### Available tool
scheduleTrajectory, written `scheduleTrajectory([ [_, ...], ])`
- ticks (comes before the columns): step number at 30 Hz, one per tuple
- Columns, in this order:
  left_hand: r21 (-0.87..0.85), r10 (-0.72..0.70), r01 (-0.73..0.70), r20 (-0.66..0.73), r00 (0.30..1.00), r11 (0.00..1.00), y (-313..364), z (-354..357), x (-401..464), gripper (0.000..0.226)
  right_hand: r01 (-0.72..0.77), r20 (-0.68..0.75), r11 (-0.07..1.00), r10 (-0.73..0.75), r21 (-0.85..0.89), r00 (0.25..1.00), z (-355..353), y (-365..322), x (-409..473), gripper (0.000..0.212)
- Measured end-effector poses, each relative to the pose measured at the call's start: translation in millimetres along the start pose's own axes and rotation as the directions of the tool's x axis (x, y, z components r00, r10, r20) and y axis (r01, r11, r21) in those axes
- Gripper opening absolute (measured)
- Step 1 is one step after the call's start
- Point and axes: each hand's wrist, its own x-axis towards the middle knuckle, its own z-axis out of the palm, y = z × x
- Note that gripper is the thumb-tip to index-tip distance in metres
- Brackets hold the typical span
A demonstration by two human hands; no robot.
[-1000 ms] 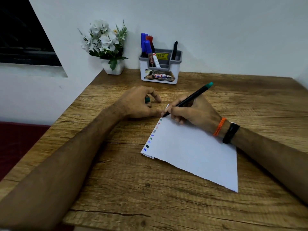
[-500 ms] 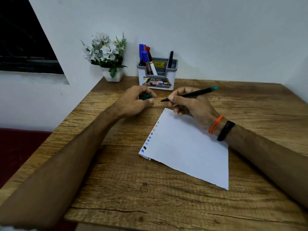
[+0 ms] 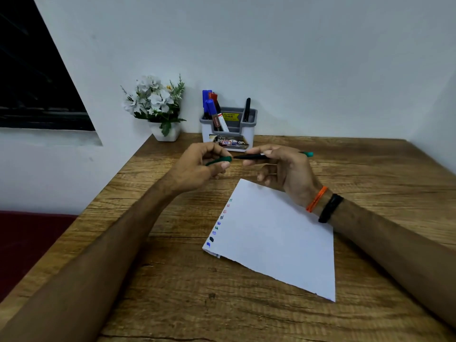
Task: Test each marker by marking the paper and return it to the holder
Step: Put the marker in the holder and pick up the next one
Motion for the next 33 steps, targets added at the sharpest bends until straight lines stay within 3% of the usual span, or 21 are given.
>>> scheduleTrajectory([
  [6, 0.026, 0.038, -0.039, 0.03, 0.999, 0.999, 0.5, 1.9, 0.2, 0.016, 0.026, -0.034, 0.999, -0.027, -0.044, 0.999, 6.8, 2.3, 0.4, 0.007],
  [11, 0.031, 0.065, -0.065, 0.018, 0.998, 0.997, 2.3, 1.5, -1.0, 0.018, 0.105, -0.122, 0.982, -0.125, -0.158, 0.985, 5.7, 6.0, 0.0, 0.013],
  [17, -0.05, 0.044, -0.044, -0.001, 0.999, 0.998, 2.7, 1.4, -1.1, 0.019, 0.022, -0.059, 0.999, -0.024, -0.049, 0.998, 0.8, 6.9, 3.7, 0.019],
  [22, -0.085, 0.004, -0.007, -0.034, 0.999, 0.996, -1.0, -1.1, 0.2, 0.015, 0.168, -0.095, 0.958, -0.194, -0.231, 0.976, -0.1, 11.2, 6.3, 0.014],
  [25, -0.058, 0.017, -0.019, -0.038, 0.999, 0.998, 0.4, 0.2, -0.4, 0.011, 0.246, -0.075, 0.916, -0.283, -0.318, 0.956, -1.4, 12.2, 8.4, 0.011],
  [31, -0.03, 0.014, -0.015, -0.031, 0.999, 0.999, -3.5, 5.2, 0.1, 0.001, 0.269, 0.028, 0.901, -0.277, -0.339, 0.961, -4.9, 14.6, 9.4, 0.012],
  [33, 0.0, 0.004, -0.004, -0.049, 0.999, 1.0, -4.5, 7.0, 0.9, 0.008, 0.287, 0.048, 0.893, -0.289, -0.347, 0.956, -5.4, 15.5, 10.3, 0.015],
])
